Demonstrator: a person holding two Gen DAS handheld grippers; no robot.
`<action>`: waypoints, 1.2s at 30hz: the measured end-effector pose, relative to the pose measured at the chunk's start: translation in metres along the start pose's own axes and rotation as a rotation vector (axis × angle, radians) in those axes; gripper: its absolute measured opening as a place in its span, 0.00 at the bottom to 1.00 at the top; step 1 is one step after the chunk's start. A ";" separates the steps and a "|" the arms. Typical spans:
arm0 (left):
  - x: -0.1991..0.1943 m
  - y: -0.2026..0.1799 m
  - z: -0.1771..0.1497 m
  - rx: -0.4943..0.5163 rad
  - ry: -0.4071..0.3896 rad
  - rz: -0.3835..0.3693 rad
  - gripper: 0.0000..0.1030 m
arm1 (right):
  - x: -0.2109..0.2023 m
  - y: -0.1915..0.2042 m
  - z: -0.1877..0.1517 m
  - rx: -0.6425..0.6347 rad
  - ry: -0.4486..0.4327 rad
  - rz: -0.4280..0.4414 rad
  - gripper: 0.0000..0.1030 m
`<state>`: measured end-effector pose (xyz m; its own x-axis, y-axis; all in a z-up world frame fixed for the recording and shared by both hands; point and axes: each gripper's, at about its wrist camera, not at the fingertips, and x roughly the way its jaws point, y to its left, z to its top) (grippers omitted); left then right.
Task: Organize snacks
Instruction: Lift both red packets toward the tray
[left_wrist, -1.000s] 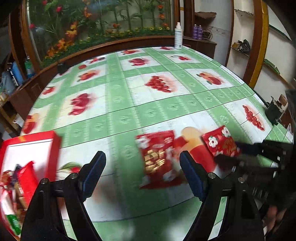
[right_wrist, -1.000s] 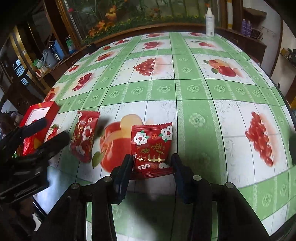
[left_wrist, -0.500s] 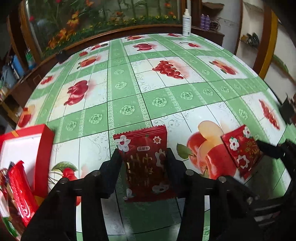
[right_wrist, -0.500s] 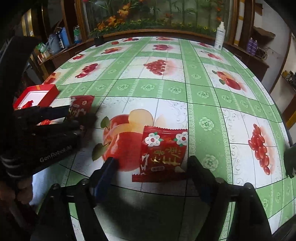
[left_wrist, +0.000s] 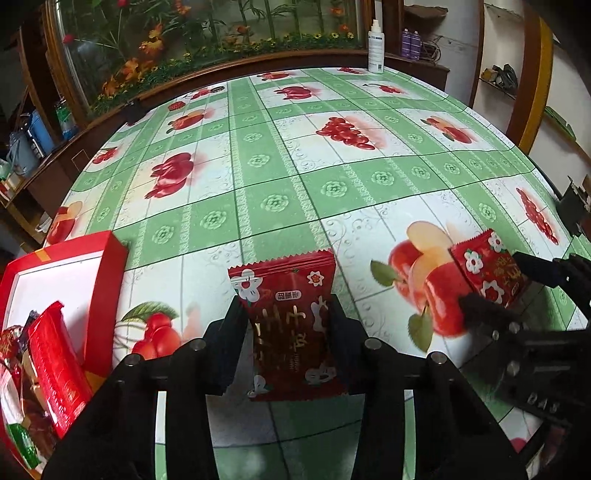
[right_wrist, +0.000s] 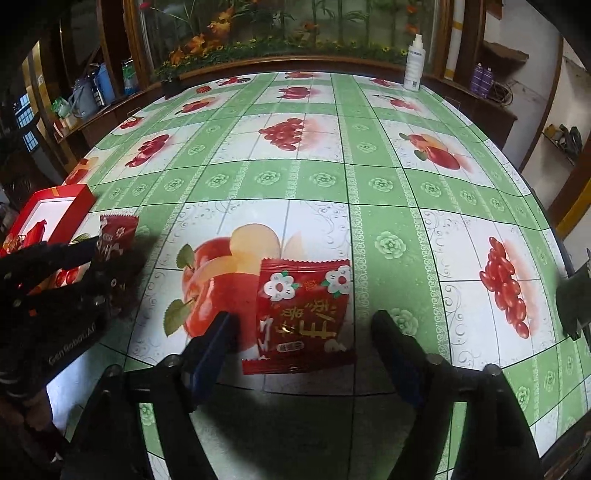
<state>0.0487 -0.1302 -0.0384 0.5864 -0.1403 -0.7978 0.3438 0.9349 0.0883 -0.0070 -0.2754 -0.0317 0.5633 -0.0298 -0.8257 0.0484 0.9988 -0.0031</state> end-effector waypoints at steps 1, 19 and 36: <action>-0.001 0.001 -0.002 -0.001 -0.002 0.004 0.39 | 0.000 0.001 0.000 -0.003 -0.001 0.001 0.65; -0.011 0.022 -0.022 -0.051 -0.015 0.010 0.39 | 0.004 0.035 0.007 -0.062 -0.018 0.037 0.52; -0.010 0.032 -0.026 -0.096 -0.026 -0.038 0.40 | 0.015 0.046 0.022 -0.068 -0.022 0.055 0.53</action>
<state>0.0346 -0.0903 -0.0431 0.5935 -0.1836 -0.7836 0.2953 0.9554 -0.0003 0.0219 -0.2308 -0.0315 0.5815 0.0249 -0.8132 -0.0385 0.9993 0.0031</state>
